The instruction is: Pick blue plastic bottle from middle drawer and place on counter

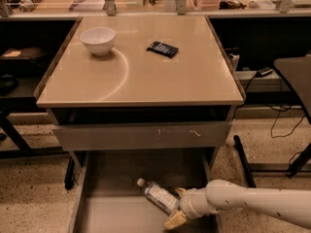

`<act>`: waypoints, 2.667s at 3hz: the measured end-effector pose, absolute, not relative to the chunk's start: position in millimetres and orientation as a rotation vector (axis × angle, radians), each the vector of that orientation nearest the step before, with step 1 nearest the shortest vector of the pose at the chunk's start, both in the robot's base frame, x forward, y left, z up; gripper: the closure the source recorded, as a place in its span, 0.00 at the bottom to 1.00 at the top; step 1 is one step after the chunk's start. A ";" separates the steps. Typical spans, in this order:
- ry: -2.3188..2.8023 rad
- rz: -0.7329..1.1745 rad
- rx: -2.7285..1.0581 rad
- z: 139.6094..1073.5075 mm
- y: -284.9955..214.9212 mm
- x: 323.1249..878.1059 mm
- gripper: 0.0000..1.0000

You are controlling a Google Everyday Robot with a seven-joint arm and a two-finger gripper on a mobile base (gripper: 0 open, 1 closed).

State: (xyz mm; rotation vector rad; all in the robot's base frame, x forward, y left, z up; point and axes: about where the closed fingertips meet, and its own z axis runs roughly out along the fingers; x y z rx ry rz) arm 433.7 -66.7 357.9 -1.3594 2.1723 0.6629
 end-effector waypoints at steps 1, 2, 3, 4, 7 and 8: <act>2.172 0.663 -1.359 357.9 -66.7 433.7 0.41; 2.172 0.663 -1.359 357.9 -66.7 433.6 0.66; 2.172 0.663 -1.360 357.9 -66.7 433.6 0.88; 2.159 0.682 -1.419 363.7 -57.8 432.9 1.00; 1.857 0.406 -1.582 564.3 -100.2 418.3 1.00; 1.890 0.365 -1.538 564.5 -126.4 409.4 1.00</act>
Offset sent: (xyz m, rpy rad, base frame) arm 0.0000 0.0000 0.0000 0.0000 0.0000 0.0000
